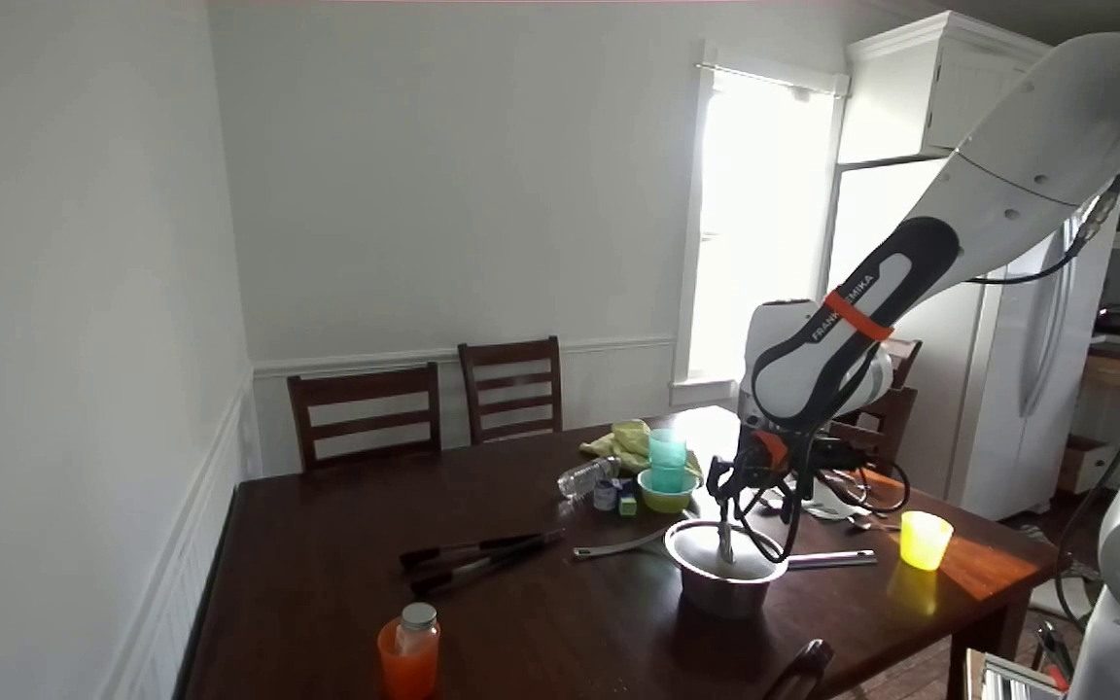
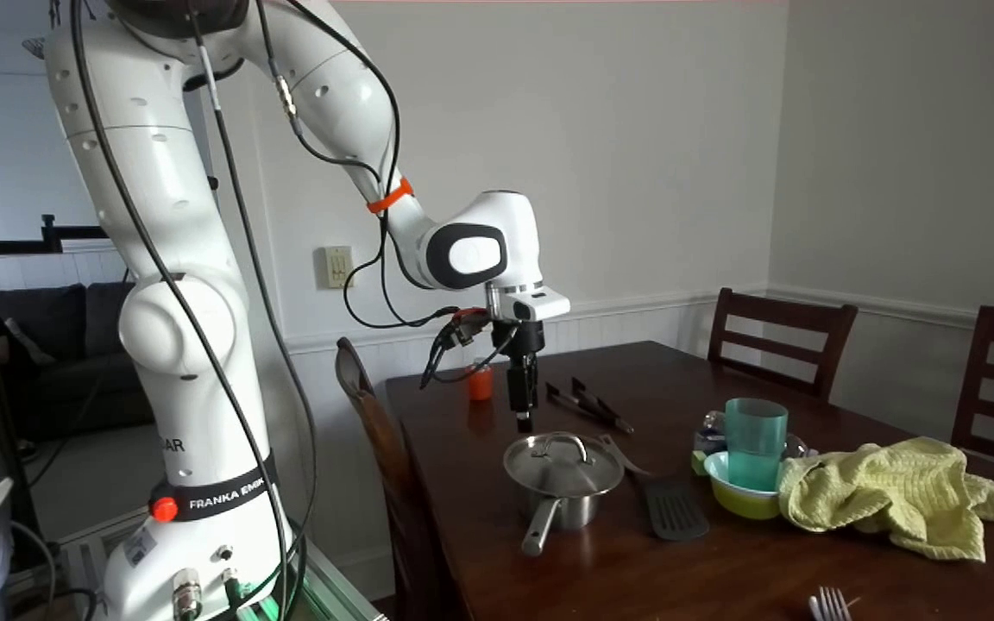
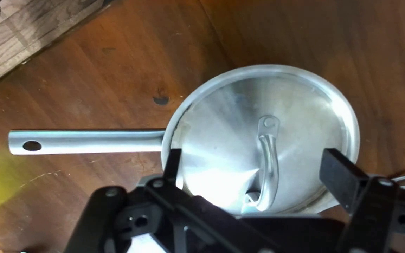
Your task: Remove the silver lid from the pot and put it on the table
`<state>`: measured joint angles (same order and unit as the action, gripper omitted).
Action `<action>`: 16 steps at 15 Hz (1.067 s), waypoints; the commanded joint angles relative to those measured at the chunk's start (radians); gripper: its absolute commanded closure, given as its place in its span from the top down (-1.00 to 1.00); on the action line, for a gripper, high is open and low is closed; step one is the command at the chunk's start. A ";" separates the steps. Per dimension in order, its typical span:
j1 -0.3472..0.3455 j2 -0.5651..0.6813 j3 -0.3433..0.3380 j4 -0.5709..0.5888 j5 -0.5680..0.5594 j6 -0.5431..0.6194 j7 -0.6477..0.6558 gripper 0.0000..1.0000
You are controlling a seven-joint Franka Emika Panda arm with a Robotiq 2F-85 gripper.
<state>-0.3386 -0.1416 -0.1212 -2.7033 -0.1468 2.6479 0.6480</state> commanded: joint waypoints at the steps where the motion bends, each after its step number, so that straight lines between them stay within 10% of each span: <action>1: 0.007 0.112 -0.034 0.061 0.009 0.080 -0.010 1.00; 9: 0.084 0.260 -0.065 0.169 0.160 0.115 -0.108 1.00; 16: 0.123 0.323 -0.095 0.219 0.189 0.098 -0.141 -0.24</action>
<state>-0.2405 0.1556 -0.1857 -2.5122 0.0118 2.7587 0.5422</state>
